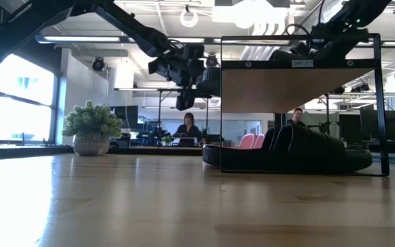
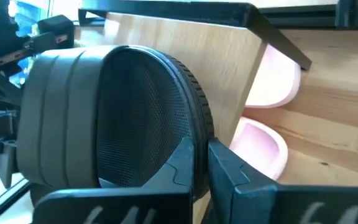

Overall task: Pick and place slides into the shelf
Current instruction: Put the black slipper on the shelf

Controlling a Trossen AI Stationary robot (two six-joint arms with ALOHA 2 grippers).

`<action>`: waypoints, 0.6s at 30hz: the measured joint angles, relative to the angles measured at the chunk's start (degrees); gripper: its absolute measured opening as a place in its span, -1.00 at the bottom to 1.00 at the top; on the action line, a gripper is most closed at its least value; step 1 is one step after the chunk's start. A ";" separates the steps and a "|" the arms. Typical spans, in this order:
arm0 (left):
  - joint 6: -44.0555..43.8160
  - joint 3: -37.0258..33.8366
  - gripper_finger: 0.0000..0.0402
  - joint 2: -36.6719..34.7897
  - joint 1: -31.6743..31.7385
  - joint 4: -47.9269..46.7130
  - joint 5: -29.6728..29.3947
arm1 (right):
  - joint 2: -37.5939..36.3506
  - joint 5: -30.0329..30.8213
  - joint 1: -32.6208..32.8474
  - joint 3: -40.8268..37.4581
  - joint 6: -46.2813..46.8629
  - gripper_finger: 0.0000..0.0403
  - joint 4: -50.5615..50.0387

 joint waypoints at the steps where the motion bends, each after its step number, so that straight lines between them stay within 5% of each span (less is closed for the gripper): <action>1: 0.02 0.00 -0.02 0.00 0.02 0.04 0.16 | -0.87 0.40 0.00 0.00 0.48 -0.99 -0.37; 18: -0.14 0.00 -0.01 -0.02 2.57 -0.10 -5.10 | -9.76 5.96 0.12 0.00 4.94 -1.00 -8.85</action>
